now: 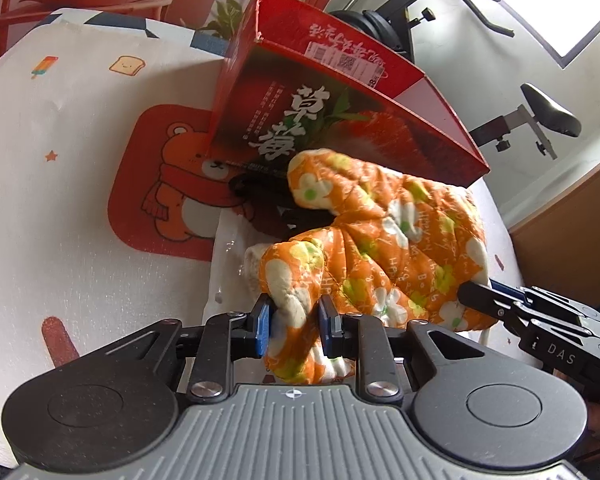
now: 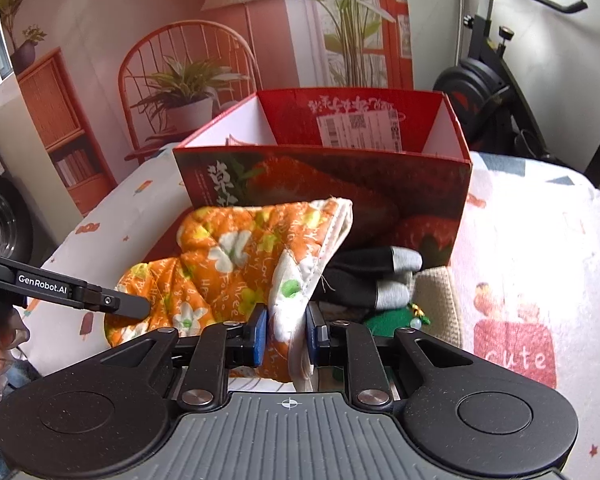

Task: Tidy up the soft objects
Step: 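Lift the orange floral mitt with both grippers up off the pile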

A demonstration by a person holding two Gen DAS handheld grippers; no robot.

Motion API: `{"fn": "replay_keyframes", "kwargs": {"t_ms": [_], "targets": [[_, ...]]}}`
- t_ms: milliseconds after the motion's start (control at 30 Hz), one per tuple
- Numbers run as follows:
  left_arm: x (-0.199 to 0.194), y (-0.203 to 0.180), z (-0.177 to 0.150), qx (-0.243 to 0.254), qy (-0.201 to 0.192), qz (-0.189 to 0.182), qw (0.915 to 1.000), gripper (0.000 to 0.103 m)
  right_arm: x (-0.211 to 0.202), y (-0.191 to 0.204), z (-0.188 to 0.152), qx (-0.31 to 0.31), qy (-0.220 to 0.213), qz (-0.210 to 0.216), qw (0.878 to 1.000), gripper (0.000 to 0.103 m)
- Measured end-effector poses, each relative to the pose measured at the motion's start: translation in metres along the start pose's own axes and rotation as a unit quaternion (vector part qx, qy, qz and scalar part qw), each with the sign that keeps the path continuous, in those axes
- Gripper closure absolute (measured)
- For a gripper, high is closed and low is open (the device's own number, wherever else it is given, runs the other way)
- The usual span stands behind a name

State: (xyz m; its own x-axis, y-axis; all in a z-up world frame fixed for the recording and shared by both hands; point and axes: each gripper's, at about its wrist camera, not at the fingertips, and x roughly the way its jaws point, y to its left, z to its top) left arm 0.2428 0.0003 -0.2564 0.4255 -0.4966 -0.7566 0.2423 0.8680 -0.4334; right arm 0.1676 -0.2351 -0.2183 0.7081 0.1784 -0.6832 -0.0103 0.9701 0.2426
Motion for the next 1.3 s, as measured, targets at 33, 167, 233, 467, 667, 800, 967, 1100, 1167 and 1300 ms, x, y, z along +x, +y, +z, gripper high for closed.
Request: {"fn": "replay_keyframes", "kwargs": {"t_ms": [33, 167, 233, 467, 667, 800, 967, 1100, 1167, 1300], "targets": [[0.002, 0.0, 0.0, 0.002, 0.001, 0.002, 1.0, 0.078, 0.002, -0.001, -0.001, 0.001, 0.003, -0.001, 1.0, 0.081], [0.007, -0.001, 0.001, 0.011, 0.003, 0.012, 0.9999, 0.078, 0.005, -0.006, -0.003, 0.003, 0.006, -0.007, 1.0, 0.073], [0.009, -0.003, 0.0, 0.019, 0.005, 0.018, 0.9997, 0.077, 0.006, -0.008, -0.001, 0.003, 0.005, -0.007, 1.0, 0.073], [0.014, -0.005, -0.003, 0.033, 0.009, 0.03, 0.999, 0.075, 0.016, -0.015, 0.008, 0.008, 0.006, 0.003, 1.0, 0.061], [0.02, -0.008, -0.005, 0.05, 0.005, 0.038, 0.998, 0.075, 0.034, -0.016, 0.006, 0.025, 0.02, 0.0, 0.999, 0.059], [0.021, -0.008, -0.006, 0.06, -0.004, 0.045, 0.9971, 0.071, 0.041, -0.016, 0.001, 0.027, 0.027, 0.001, 0.999, 0.059], [0.022, -0.011, -0.008, 0.075, -0.014, 0.053, 0.9956, 0.071, 0.044, -0.017, -0.003, 0.033, 0.027, 0.004, 0.999, 0.064], [0.02, -0.011, -0.007, 0.095, -0.02, 0.05, 0.994, 0.078, 0.044, -0.015, -0.006, 0.035, 0.03, 0.01, 0.999, 0.078], [0.015, -0.013, -0.007, 0.106, -0.027, 0.048, 0.9929, 0.083, 0.04, -0.011, -0.006, 0.032, 0.025, 0.016, 0.999, 0.083], [0.001, -0.017, -0.005, 0.121, -0.048, 0.041, 0.9907, 0.088, 0.029, -0.002, -0.005, 0.011, 0.013, 0.02, 1.0, 0.089]]}}
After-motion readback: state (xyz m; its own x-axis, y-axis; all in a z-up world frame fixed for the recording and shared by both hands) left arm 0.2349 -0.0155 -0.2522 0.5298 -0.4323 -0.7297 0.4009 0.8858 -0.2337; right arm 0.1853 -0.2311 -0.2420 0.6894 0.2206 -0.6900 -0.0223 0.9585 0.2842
